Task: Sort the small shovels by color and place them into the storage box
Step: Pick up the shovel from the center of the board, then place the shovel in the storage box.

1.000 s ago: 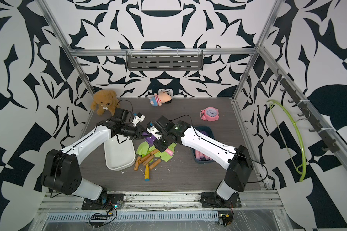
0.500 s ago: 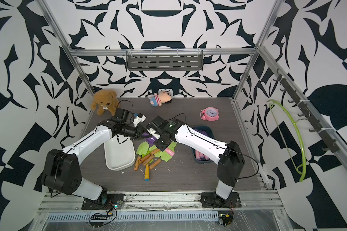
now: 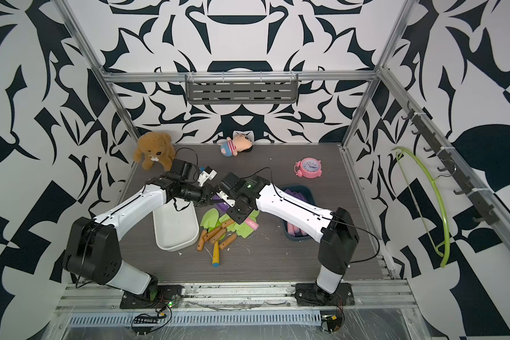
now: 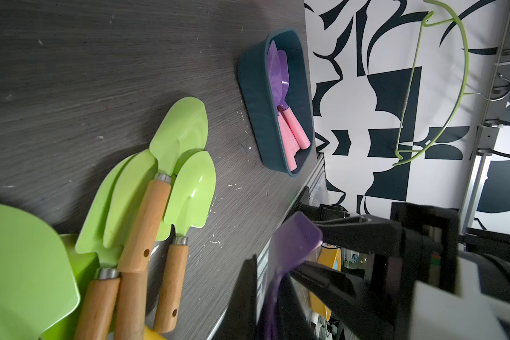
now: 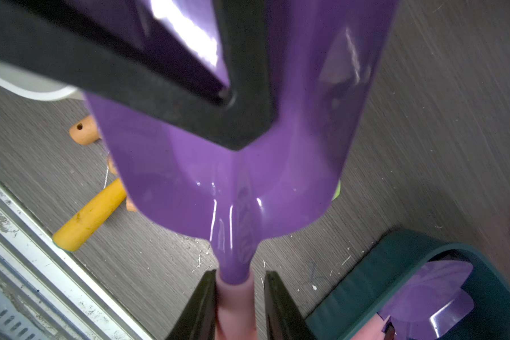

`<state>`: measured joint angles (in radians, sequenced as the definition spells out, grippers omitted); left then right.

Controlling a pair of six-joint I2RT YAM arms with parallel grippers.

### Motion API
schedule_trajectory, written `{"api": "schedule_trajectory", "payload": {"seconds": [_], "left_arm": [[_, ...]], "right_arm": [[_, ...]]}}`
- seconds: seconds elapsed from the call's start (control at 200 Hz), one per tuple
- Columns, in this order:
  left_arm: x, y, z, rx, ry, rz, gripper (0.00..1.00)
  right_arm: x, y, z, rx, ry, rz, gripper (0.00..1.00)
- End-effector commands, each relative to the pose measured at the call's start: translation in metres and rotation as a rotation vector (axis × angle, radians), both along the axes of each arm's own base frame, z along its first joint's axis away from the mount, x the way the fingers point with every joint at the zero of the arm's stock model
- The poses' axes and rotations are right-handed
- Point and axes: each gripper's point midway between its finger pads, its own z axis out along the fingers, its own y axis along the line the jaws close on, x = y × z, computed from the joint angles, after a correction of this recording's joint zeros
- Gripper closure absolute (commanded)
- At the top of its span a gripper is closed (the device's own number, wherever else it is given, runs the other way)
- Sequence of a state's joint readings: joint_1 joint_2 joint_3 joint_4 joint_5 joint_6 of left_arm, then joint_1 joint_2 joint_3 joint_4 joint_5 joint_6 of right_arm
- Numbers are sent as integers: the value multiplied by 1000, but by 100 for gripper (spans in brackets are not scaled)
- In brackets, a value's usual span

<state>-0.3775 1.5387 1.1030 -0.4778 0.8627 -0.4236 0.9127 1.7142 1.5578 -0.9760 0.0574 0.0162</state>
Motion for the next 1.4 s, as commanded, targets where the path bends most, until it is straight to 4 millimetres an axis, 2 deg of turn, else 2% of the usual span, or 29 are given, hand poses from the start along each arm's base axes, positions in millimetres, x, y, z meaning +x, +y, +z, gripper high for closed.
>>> {"api": "schedule_trajectory", "payload": {"seconds": [0.0,0.165,0.3,0.35,0.45,0.475,0.55,0.66,0.775,0.865,0.965,1.05,1.19,1.285,1.395], "left_arm": [[-12,-7,6,-51,37,-50,100],[-11,-7,4,-48,41,-52,96],[-11,-8,4,-47,41,-53,91],[-10,-8,4,-48,41,-53,81],[-9,-8,4,-46,32,-53,43],[-9,-8,4,-46,29,-55,37],[-8,-7,2,-31,19,-58,27],[-5,-4,-5,11,-10,-57,17],[-4,-2,-10,31,-13,-53,16],[-3,-3,-12,32,-10,-54,16],[-3,-2,-13,35,-13,-55,16],[-4,-1,-14,40,-19,-55,16],[-5,0,-14,48,-32,-56,16],[-6,1,-14,50,-43,-57,16],[-7,2,-13,50,-47,-58,16]], "right_arm": [[8,-12,8,-48,-38,-31,77],[9,-21,9,-64,-40,-59,100],[7,-27,9,-50,-23,-88,100],[7,-30,8,-47,-19,-105,100],[9,-41,4,-54,-10,-150,100],[11,-46,3,-59,-10,-173,100],[17,-68,-1,-65,9,-269,100],[27,-120,-9,-70,56,-479,100],[28,-173,-20,-110,106,-653,100],[27,-211,-29,-226,113,-730,100],[27,-238,-42,-310,140,-785,100],[30,-245,-56,-337,172,-793,100],[34,-239,-75,-340,217,-778,100],[36,-237,-81,-338,224,-779,90],[37,-238,-85,-341,232,-784,72]]}}
